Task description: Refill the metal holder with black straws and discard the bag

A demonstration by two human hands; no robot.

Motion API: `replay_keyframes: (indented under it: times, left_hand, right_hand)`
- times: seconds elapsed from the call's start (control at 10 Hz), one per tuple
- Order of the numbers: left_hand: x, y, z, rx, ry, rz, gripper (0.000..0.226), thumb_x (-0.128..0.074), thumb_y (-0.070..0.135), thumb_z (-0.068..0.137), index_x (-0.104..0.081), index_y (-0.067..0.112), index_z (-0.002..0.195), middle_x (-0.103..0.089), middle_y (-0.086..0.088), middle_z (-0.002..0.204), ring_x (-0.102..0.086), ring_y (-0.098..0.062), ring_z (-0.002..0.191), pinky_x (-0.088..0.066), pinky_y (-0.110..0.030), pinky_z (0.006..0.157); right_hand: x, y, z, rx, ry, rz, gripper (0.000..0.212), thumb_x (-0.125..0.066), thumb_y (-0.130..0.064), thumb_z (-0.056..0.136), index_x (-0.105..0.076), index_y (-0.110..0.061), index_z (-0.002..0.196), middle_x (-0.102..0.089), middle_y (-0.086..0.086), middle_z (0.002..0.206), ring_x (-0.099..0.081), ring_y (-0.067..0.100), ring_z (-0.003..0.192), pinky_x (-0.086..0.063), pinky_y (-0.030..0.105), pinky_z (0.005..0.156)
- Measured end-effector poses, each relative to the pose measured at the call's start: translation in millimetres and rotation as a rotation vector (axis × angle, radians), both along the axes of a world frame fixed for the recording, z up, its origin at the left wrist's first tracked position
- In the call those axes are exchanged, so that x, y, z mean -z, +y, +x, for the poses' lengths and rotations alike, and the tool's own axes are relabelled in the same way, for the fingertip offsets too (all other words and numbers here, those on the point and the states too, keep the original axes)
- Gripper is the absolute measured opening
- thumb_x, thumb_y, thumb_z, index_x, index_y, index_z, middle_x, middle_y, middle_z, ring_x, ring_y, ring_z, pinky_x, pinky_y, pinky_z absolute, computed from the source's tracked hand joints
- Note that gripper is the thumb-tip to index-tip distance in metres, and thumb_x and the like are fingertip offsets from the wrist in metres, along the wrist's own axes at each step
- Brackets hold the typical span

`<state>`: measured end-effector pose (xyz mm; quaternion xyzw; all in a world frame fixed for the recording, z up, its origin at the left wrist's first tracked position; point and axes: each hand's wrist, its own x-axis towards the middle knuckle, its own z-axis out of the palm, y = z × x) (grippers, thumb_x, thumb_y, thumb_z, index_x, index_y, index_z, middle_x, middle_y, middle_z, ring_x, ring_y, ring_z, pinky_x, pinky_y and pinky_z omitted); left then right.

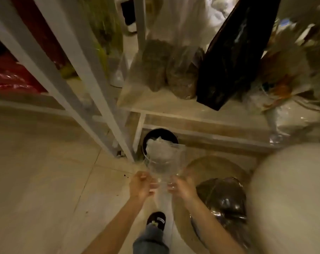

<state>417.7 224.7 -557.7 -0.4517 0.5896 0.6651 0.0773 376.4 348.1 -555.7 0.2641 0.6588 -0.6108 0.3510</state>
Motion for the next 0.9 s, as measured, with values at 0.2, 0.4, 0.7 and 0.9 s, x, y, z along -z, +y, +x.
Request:
replay_keyframes:
  times: [0.2,0.4,0.7,0.9]
  left_hand:
    - [143.2,-23.5,-55.3,0.011,0.023,0.036,0.006,-0.055,0.012,0.088,-0.049,0.012,0.087,-0.061,-0.007,0.079,-0.059,-0.019,0.060,-0.044,-0.025,0.048]
    - [226.8,-39.1,-86.6,0.050,-0.041,0.215,0.013,-0.046,0.003,0.090,-0.050,0.013,0.082,-0.057,-0.002,0.079,-0.056,-0.014,0.069,-0.047,-0.021,0.057]
    - [227.4,-35.9,-79.3,0.052,-0.134,0.236,0.060,-0.063,0.023,0.083,-0.035,0.002,0.132,-0.060,-0.015,0.105,-0.059,-0.028,0.097,-0.050,-0.036,0.077]
    - [142.9,-31.5,-67.2,0.194,-0.191,0.080,0.065,-0.060,0.025,0.085,-0.026,0.008,0.138,-0.038,-0.016,0.141,-0.040,-0.032,0.126,-0.038,-0.041,0.097]
  right_hand:
    - [190.4,-29.0,-62.6,-0.046,0.364,0.169,0.058,-0.068,-0.020,0.077,-0.039,-0.030,0.127,-0.061,0.002,0.113,-0.064,0.027,0.098,-0.054,0.051,0.084]
    - [288.3,-36.2,-98.4,-0.009,0.278,0.178,0.046,-0.064,-0.007,0.081,-0.047,-0.004,0.124,-0.067,0.020,0.101,-0.067,0.037,0.089,-0.058,0.050,0.073]
    - [249.6,-26.2,-99.2,-0.032,0.177,0.262,0.054,-0.059,-0.037,0.085,-0.040,-0.008,0.127,-0.055,0.008,0.105,-0.057,0.027,0.098,-0.047,0.045,0.090]
    - [132.6,-21.6,-83.5,-0.177,0.219,0.249,0.043,-0.052,-0.026,0.091,-0.041,-0.009,0.129,-0.054,0.011,0.123,-0.050,0.024,0.105,-0.036,0.024,0.078]
